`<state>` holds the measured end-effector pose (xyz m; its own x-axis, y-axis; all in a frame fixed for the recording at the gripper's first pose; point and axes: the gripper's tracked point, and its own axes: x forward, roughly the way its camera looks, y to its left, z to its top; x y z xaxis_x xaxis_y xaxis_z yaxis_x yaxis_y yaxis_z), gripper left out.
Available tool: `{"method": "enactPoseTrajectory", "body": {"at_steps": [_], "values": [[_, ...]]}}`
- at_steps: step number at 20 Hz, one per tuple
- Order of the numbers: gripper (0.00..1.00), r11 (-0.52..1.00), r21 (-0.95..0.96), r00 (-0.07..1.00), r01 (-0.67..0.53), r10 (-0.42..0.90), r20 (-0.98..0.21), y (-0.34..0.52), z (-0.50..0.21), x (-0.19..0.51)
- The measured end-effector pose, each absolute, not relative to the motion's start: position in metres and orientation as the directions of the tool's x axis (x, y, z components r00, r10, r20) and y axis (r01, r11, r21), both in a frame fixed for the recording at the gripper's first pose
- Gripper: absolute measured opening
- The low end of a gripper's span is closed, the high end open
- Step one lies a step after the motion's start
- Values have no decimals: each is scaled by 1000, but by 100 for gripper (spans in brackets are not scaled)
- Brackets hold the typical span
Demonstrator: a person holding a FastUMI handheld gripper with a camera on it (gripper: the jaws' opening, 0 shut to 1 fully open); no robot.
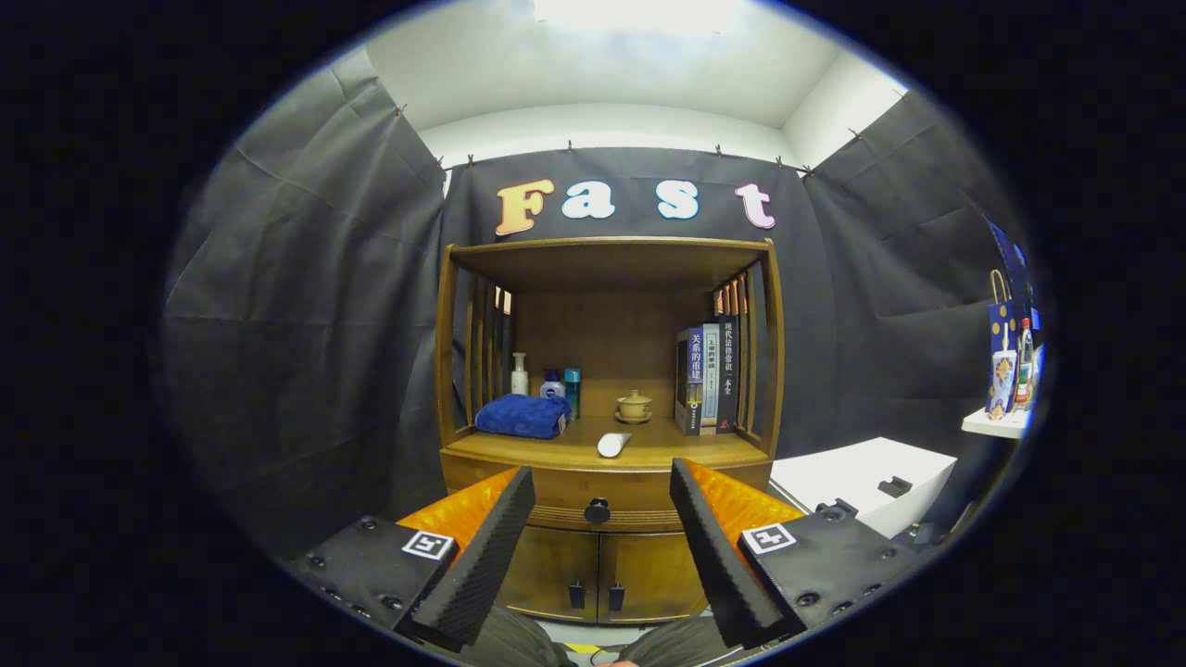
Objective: Pull open the drawer, take out the items inside it, and place them on the countertop above the cabinet.
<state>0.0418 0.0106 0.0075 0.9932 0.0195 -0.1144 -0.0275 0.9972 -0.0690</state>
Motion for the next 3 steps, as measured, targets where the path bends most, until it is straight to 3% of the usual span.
{"method": "enactPoseTrajectory", "body": {"at_steps": [3], "values": [[97,998,-63,995,-16,10,-96,7,13,42]]}}
